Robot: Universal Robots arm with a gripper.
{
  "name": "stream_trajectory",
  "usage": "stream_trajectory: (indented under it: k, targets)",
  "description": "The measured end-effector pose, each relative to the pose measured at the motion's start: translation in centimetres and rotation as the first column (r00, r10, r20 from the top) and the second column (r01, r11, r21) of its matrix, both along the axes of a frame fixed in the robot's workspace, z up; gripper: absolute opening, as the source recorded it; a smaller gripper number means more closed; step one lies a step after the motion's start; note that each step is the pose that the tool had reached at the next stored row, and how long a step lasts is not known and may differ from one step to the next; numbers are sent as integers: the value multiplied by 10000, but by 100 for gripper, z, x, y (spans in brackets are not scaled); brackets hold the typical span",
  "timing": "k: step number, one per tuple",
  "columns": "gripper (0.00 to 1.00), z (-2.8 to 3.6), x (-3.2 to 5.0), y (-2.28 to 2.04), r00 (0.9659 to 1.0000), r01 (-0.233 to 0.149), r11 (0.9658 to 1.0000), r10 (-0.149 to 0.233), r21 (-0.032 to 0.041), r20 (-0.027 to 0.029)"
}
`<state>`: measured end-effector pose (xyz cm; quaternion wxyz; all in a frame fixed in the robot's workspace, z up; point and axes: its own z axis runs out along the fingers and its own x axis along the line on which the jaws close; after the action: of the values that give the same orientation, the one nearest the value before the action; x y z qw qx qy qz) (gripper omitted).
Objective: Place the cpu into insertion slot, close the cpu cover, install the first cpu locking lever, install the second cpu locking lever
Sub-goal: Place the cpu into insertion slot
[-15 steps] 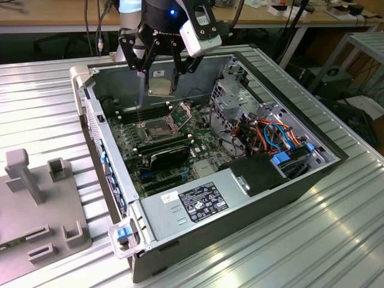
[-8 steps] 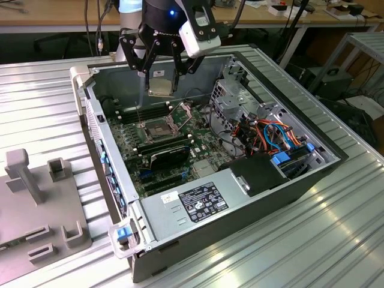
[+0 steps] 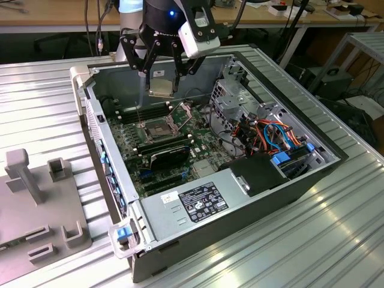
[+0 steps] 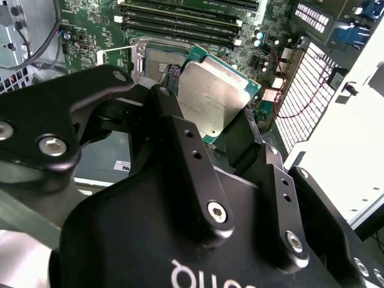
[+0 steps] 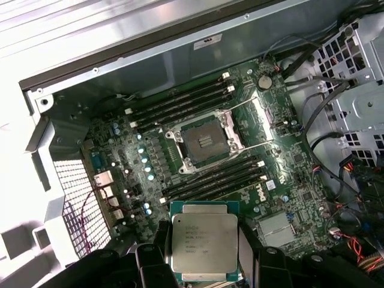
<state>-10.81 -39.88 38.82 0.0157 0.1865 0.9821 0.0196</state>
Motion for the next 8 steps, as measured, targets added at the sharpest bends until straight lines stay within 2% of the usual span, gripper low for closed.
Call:
stream_trajectory:
  k: [8]
  targets:
    - [55,-5,12,0,9995,327,9995,-327,-7,0]
